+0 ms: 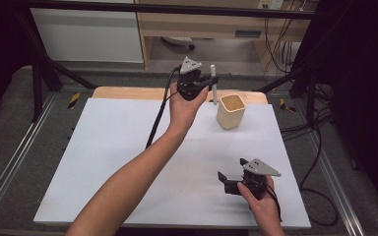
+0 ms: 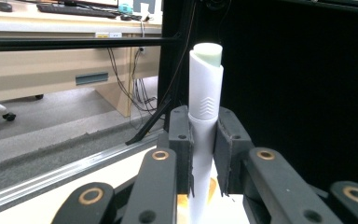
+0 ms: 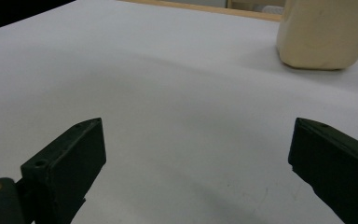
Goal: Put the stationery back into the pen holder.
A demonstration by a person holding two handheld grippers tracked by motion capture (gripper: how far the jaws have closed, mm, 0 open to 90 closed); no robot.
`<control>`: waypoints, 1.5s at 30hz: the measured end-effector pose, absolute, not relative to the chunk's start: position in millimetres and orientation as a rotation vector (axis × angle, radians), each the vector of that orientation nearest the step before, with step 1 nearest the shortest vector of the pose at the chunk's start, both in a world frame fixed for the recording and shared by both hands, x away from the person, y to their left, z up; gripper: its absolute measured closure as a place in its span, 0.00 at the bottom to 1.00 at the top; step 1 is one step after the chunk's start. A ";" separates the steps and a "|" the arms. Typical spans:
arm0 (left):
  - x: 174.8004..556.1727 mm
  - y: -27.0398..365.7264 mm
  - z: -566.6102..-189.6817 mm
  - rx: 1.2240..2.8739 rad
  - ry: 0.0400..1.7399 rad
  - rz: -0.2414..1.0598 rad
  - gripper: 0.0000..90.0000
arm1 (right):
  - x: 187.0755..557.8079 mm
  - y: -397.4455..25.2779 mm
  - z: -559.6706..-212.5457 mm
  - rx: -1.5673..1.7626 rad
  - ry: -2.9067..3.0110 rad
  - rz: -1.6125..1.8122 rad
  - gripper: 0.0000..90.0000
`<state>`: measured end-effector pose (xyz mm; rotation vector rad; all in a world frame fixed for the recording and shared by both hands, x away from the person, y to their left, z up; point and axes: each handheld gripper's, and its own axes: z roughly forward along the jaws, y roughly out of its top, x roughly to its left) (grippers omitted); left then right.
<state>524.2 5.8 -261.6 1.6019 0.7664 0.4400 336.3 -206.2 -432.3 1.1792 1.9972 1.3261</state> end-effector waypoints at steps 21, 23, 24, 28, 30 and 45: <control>537.9 -24.5 -281.5 1.615 0.754 0.427 0.87 | 335.2 -203.9 -432.7 1.165 2.009 1.333 0.05; 539.2 -25.2 -282.8 1.610 0.758 0.429 0.87 | 335.1 -203.9 -432.7 1.164 2.010 1.333 0.05; 539.9 -25.4 -283.3 1.612 0.758 0.429 0.87 | 334.9 -204.0 -432.6 1.167 2.010 1.334 0.05; 541.7 -26.3 -285.4 1.603 0.759 0.433 0.87 | 335.0 -205.9 -432.8 1.178 2.007 1.333 0.05; 542.8 -27.3 -286.9 1.604 0.762 0.433 0.87 | 335.4 -206.1 -432.6 1.175 2.003 1.338 0.05; 549.9 -42.5 -297.0 1.611 0.757 0.439 0.87 | 334.9 -210.9 -431.5 1.182 1.998 1.338 0.05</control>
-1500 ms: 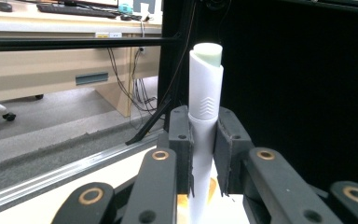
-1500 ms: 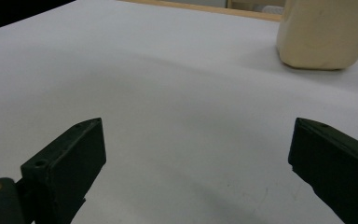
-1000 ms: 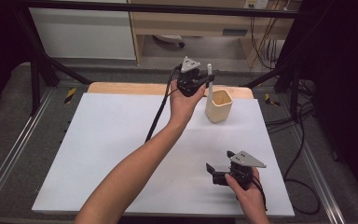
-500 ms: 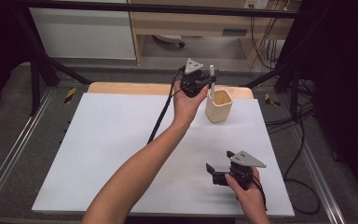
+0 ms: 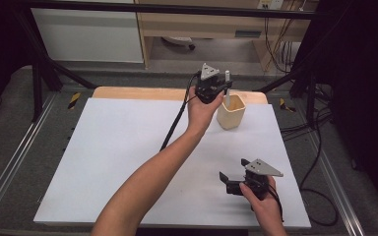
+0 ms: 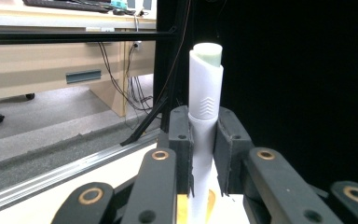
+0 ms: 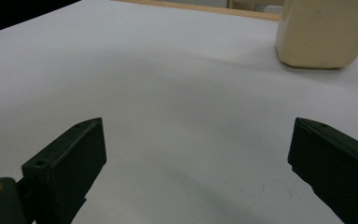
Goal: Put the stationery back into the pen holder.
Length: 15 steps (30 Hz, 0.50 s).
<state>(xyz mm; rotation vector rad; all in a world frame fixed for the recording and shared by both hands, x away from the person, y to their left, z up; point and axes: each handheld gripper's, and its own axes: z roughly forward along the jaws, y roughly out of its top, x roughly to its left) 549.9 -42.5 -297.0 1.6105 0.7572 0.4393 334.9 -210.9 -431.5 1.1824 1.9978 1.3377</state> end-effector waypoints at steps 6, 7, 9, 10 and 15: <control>553.5 -50.1 -303.0 1.600 0.765 0.468 0.87 | 334.6 -210.0 -431.9 1.172 1.996 1.341 0.05; 554.2 -51.0 -304.1 1.597 0.769 0.475 0.87 | 334.5 -210.0 -431.9 1.173 1.996 1.341 0.05; 555.9 -52.8 -306.8 1.594 0.773 0.481 0.87 | 334.5 -210.1 -431.9 1.174 1.997 1.340 0.05; 556.6 -53.8 -308.1 1.594 0.774 0.483 0.87 | 334.6 -210.2 -432.0 1.174 1.997 1.340 0.05; 560.4 -58.6 -315.8 1.607 0.765 0.477 0.87 | 334.7 -210.4 -432.2 1.177 1.997 1.339 0.05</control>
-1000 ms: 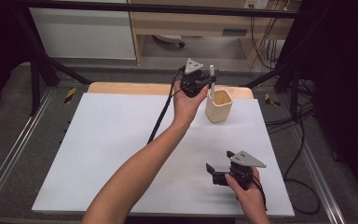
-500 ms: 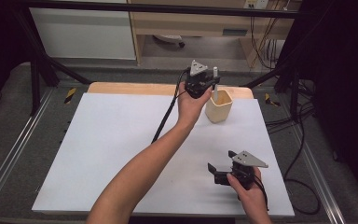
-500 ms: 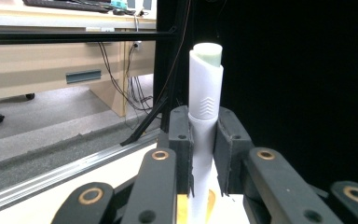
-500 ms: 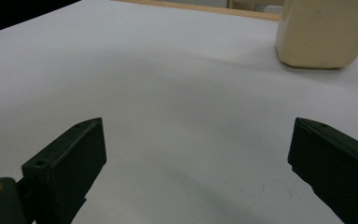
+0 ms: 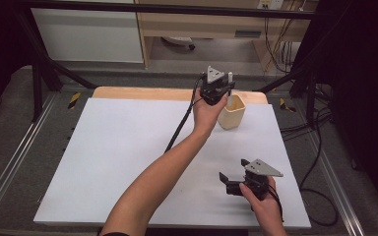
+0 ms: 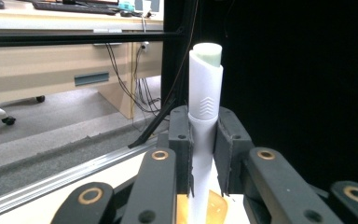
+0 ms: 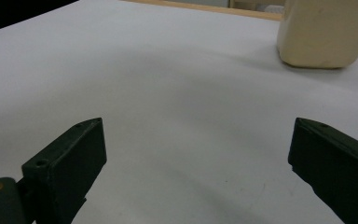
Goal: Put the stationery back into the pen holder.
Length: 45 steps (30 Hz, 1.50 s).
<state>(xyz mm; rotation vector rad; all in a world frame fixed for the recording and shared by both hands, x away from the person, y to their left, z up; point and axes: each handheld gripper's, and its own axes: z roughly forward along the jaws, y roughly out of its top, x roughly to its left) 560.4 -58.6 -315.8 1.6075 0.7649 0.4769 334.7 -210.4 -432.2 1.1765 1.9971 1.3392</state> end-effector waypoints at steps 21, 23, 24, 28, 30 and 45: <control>515.1 -16.2 -294.6 1.688 0.764 0.558 0.11 | 333.8 -211.1 -431.7 1.173 1.992 1.331 0.04; 510.2 -8.3 -294.0 1.675 0.762 0.541 0.11 | 332.8 -211.5 -431.4 1.171 1.990 1.332 0.04; 508.1 -3.8 -293.3 1.679 0.761 0.546 0.10 | 332.4 -211.6 -431.3 1.174 1.988 1.335 0.04; 500.3 13.3 -293.3 1.689 0.758 0.551 0.09 | 331.0 -212.5 -431.5 1.182 1.980 1.327 0.04; 496.6 22.6 -293.9 1.683 0.763 0.550 0.08 | 330.7 -213.1 -431.6 1.182 1.976 1.322 0.04; 477.2 95.7 -296.9 1.632 0.848 0.548 0.05 | 324.6 -209.9 -430.9 1.183 1.973 1.340 0.03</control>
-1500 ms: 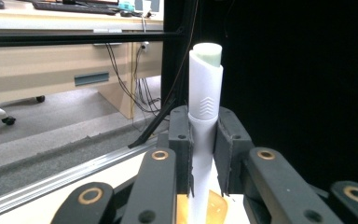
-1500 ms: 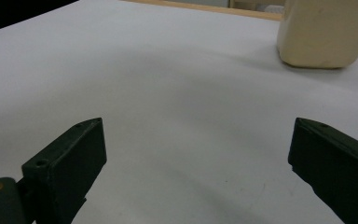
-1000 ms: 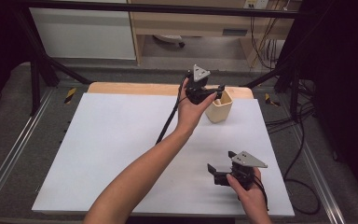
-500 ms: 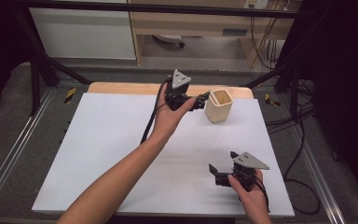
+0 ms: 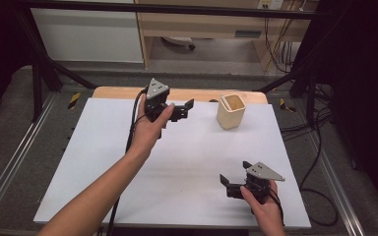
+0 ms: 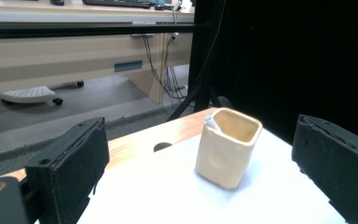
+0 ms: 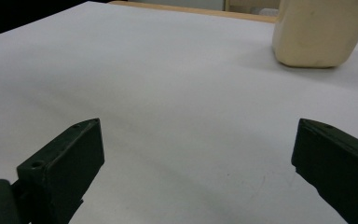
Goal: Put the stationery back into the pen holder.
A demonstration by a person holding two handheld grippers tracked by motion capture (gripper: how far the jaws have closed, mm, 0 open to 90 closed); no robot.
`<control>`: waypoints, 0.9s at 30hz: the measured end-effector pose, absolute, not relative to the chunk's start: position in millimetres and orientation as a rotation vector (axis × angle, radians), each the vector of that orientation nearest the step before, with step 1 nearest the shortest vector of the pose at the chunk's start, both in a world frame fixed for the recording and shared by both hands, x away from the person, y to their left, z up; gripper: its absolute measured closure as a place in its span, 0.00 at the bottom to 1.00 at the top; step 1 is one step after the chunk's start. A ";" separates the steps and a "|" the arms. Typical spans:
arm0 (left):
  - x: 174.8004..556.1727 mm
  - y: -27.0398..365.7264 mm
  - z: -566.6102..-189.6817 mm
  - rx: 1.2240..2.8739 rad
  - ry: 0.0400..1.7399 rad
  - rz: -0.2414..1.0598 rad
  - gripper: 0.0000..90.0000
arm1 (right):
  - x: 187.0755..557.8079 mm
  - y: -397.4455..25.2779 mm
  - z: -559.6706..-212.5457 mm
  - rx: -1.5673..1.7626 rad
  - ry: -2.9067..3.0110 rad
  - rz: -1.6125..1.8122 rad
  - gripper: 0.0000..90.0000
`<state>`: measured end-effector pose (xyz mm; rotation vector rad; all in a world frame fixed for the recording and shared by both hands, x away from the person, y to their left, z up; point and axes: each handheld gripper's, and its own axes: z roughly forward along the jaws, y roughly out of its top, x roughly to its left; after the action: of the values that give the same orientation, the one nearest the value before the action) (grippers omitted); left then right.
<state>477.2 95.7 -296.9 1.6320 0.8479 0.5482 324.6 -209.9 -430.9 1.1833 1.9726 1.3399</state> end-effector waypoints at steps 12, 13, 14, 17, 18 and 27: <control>452.7 136.4 -306.9 1.618 0.889 0.561 0.04 | 323.4 -212.7 -428.7 1.176 1.970 1.336 0.03; 450.4 139.5 -308.9 1.618 0.894 0.558 0.04 | 323.1 -213.1 -428.4 1.174 1.966 1.337 0.03; 447.9 142.5 -311.0 1.620 0.898 0.555 0.04 | 322.9 -213.6 -428.3 1.171 1.967 1.334 0.03; 439.0 153.3 -317.5 1.618 0.905 0.549 0.04 | 323.1 -214.8 -428.3 1.173 1.968 1.334 0.03; 436.2 157.5 -319.3 1.613 0.909 0.548 0.04 | 323.4 -215.1 -428.4 1.174 1.967 1.335 0.03; 401.6 195.0 -337.3 1.598 0.942 0.599 0.05 | 324.4 -217.8 -428.4 1.173 1.976 1.324 0.03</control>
<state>401.6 195.0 -337.3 1.5978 0.9420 0.5987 324.4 -217.8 -428.4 1.1729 1.9762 1.3235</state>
